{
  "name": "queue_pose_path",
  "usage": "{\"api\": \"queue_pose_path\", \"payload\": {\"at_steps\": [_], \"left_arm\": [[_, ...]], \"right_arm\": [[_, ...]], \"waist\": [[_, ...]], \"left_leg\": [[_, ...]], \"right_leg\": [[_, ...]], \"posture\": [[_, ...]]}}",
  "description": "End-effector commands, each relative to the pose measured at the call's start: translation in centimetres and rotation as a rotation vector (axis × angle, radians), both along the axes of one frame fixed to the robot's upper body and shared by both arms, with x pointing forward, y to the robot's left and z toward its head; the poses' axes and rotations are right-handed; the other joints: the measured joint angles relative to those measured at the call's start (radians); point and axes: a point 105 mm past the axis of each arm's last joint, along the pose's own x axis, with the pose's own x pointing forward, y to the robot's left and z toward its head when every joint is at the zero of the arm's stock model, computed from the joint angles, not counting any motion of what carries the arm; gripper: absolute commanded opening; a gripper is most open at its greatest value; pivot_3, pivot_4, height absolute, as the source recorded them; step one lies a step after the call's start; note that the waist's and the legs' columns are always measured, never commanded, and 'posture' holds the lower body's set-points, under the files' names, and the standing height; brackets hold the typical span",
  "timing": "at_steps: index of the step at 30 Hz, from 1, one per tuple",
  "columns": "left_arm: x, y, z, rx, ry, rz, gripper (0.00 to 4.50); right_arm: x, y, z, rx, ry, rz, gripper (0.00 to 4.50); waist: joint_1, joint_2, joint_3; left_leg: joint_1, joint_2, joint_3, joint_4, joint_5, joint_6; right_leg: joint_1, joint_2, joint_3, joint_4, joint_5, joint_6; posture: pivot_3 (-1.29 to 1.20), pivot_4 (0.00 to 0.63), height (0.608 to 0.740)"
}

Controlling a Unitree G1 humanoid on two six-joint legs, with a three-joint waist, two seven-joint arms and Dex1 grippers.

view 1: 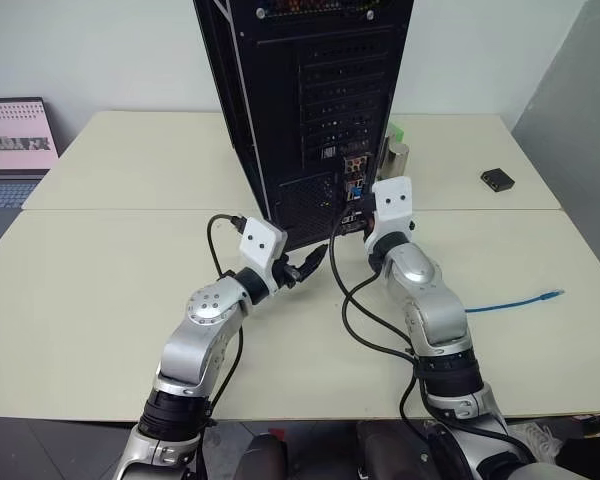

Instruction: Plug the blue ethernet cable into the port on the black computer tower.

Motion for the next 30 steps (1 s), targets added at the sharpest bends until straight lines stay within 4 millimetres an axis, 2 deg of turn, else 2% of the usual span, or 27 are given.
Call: {"api": "queue_pose_path", "payload": {"at_steps": [1,30], "left_arm": [[-0.1,-0.1,1.1,-0.008,-0.049,-0.004,3.46],[0.0,-0.1,1.3,-0.013,-0.056,0.004,3.46]], "right_arm": [[-0.4,0.6,2.2,0.068,-0.042,0.024,0.00],[0.6,1.6,2.9,0.069,-0.033,0.047,0.00]], "waist": [[0.000,0.000,0.000],[-0.011,0.000,0.000]], "left_leg": [[0.000,0.000,0.000,0.000,0.000,0.000],[0.000,0.000,0.001,0.000,0.000,0.000]], "right_leg": [[0.000,0.000,0.000,0.000,0.000,0.000],[-0.001,0.000,0.001,0.000,0.000,0.000]], "posture": [[0.00,0.150,0.740],[0.00,0.150,0.740]]}}
